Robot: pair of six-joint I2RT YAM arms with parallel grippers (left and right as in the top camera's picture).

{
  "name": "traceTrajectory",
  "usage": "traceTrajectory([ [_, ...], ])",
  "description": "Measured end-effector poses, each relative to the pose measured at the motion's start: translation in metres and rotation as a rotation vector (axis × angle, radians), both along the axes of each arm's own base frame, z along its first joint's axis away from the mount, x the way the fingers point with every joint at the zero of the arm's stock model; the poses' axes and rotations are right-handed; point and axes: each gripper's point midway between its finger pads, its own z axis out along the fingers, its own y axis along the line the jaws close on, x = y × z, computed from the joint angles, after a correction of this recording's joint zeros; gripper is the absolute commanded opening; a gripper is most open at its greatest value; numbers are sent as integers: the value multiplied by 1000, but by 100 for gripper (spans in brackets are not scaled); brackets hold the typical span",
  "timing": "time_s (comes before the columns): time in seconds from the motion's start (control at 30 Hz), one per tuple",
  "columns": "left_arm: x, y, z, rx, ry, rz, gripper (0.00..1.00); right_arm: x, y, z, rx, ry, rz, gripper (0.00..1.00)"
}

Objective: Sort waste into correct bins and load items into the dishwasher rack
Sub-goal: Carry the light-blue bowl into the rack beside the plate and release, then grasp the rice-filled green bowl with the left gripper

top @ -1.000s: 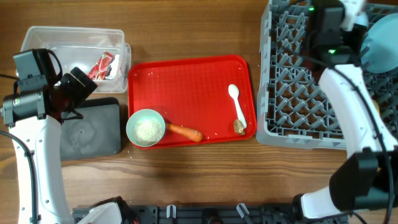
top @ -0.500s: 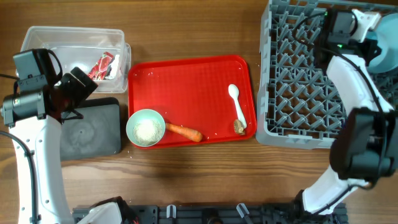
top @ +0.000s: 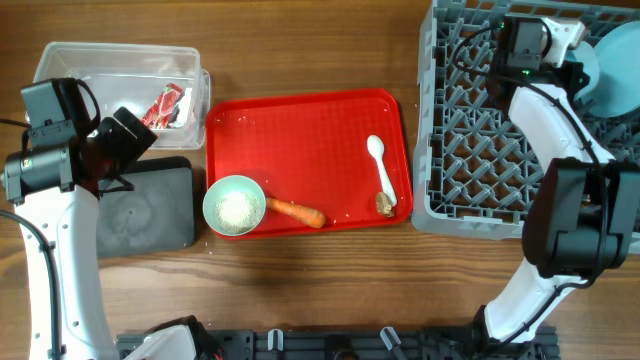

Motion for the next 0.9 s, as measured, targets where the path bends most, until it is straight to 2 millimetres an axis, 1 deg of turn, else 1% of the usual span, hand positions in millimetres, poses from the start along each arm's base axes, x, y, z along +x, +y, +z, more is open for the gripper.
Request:
traceTrajectory([
  [0.1, 0, 0, 0, 1, -2, 0, 100, 5, 10, -4, 20, 10, 34, 11],
  [0.17, 1, 0, 0, 1, -2, 0, 100, 8, 21, -14, 54, 45, 79, 12],
  [0.23, 1, 0, 0, 1, -2, 0, 100, 11, 35, -29, 95, 95, 130, 13],
  [0.3, 1, 0, 0, 1, -3, 0, 100, 12, 46, -39, 119, 130, 161, 22],
  [0.33, 1, 0, 0, 1, -3, 0, 100, 12, 50, -44, 133, 147, 172, 29],
  [0.43, 1, 0, 0, 1, -3, 0, 100, 9, 62, -56, 195, 166, 199, 36],
  [0.53, 1, 0, 0, 1, -3, 0, 100, 8, 70, -65, 256, 191, 230, 40],
  [0.57, 1, 0, 0, 0, -3, -1, 100, 7, 73, -64, 279, 188, 242, 46],
  [0.63, 1, 0, 0, 0, -3, 0, 100, 9, 80, -58, 338, 162, 279, 57],
  [0.7, 1, -1, 0, -2, -4, -2, 100, 10, 88, -43, 385, 121, 319, 61],
  [0.8, 1, -2, 0, -9, -6, -5, 100, 5, 103, -8, 462, 46, 392, 70],
  [0.83, 2, -3, 1, -14, -10, -10, 100, 0, 110, 6, 498, 26, 426, 76],
  [0.9, 4, -5, 1, -23, -19, -18, 100, -12, 122, 26, 562, -1, 478, 78],
])
